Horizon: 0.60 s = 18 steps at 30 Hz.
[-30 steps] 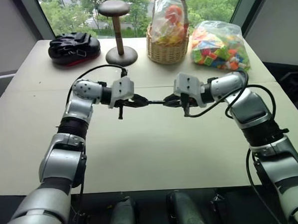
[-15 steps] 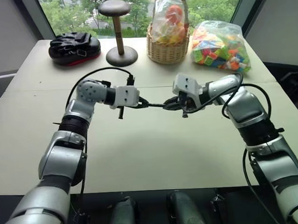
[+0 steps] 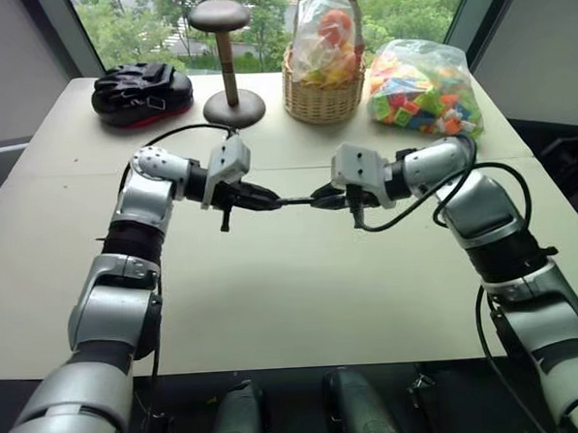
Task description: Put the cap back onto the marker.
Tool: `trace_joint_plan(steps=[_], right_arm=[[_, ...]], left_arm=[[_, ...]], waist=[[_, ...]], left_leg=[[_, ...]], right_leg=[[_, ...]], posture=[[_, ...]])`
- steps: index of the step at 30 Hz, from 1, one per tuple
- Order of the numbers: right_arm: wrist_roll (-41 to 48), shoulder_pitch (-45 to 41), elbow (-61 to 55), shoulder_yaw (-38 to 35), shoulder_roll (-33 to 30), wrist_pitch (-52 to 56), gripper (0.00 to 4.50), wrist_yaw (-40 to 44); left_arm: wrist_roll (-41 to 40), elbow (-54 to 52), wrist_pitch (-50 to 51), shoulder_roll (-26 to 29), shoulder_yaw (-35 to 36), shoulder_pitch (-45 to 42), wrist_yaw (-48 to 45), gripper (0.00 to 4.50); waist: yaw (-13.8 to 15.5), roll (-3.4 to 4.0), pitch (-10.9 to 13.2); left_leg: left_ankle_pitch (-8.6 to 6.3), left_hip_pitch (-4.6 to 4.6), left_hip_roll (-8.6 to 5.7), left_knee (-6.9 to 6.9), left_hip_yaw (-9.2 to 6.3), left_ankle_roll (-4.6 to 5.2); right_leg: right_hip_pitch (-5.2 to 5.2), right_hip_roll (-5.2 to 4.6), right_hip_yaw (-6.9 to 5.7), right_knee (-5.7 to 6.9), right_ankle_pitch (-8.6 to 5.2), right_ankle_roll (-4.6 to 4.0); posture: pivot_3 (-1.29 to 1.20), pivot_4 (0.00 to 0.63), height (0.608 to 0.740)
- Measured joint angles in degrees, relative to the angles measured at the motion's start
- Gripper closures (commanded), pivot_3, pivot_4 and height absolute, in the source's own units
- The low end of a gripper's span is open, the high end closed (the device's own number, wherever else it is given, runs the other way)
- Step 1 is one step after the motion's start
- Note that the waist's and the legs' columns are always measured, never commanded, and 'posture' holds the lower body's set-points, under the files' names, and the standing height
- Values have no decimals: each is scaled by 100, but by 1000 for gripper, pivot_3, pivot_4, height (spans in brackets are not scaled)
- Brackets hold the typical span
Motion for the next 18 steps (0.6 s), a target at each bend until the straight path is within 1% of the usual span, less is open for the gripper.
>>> trace_joint_plan(steps=[7,10,13,18], right_arm=[[-401,1,-109,138,-68,-646,4500,-91],[-545,9,-123,219,-89,-763,4500,-131],[-474,52,-310,195,19,-154,4500,-135],[-435,54,-373,178,26,349,4500,-135]], left_arm=[[-285,-347,914,228,-269,-25,-12,4462],[-282,-404,1004,247,-334,-28,-12,4462],[-212,-405,914,146,-304,-33,54,4462],[-126,-414,731,40,-281,-22,200,4462]], waist=[[9,0,0],[9,0,0],[15,0,0],[15,0,0]], left_leg=[[0,0,0,0,0,0],[1,0,0,0,0,-1],[2,0,1,1,0,-3],[1,0,0,1,0,-3]], right_leg=[[0,-2,0,0,0,0],[0,-2,0,0,0,0],[0,-3,0,1,0,-1],[0,-4,0,1,0,-1]], posture=[[0,150,740],[0,150,740],[0,150,740],[0,150,740]])
